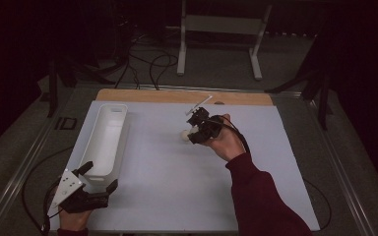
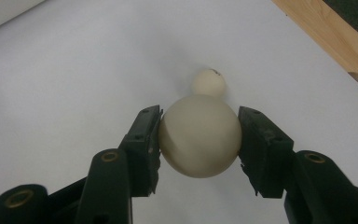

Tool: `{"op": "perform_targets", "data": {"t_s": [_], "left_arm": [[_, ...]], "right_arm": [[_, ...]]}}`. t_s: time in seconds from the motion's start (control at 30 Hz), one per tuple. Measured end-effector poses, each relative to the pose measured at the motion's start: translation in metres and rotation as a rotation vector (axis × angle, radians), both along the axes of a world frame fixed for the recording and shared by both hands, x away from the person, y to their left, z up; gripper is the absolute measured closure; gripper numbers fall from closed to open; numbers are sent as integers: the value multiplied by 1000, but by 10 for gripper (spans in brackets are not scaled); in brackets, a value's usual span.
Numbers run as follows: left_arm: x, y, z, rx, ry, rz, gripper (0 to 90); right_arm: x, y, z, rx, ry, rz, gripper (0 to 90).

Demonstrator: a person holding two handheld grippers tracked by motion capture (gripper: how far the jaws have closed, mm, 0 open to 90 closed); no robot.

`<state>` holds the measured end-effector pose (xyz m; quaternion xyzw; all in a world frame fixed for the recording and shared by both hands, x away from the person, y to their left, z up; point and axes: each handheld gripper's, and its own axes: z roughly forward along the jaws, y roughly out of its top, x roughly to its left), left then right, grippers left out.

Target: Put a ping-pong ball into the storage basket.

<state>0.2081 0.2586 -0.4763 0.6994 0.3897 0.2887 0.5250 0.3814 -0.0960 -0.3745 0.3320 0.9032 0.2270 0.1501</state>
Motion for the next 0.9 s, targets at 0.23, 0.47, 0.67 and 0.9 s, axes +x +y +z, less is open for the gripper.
{"op": "perform_targets", "data": {"t_s": [0.23, 0.47, 0.67, 0.9], "left_arm": [[0, 0, 0, 2, 0, -1, 0], [0, 0, 0, -1, -2, 0, 0], [0, 0, 0, -2, -3, 0, 0], [0, 0, 0, -1, -3, 0, 0]], "right_arm": [[0, 4, 3, 4, -4, 8, 504], [-1, 9, 6, 8, -8, 15, 504], [-1, 13, 7, 8, -10, 21, 504], [-1, 16, 7, 16, -11, 23, 504]]}}
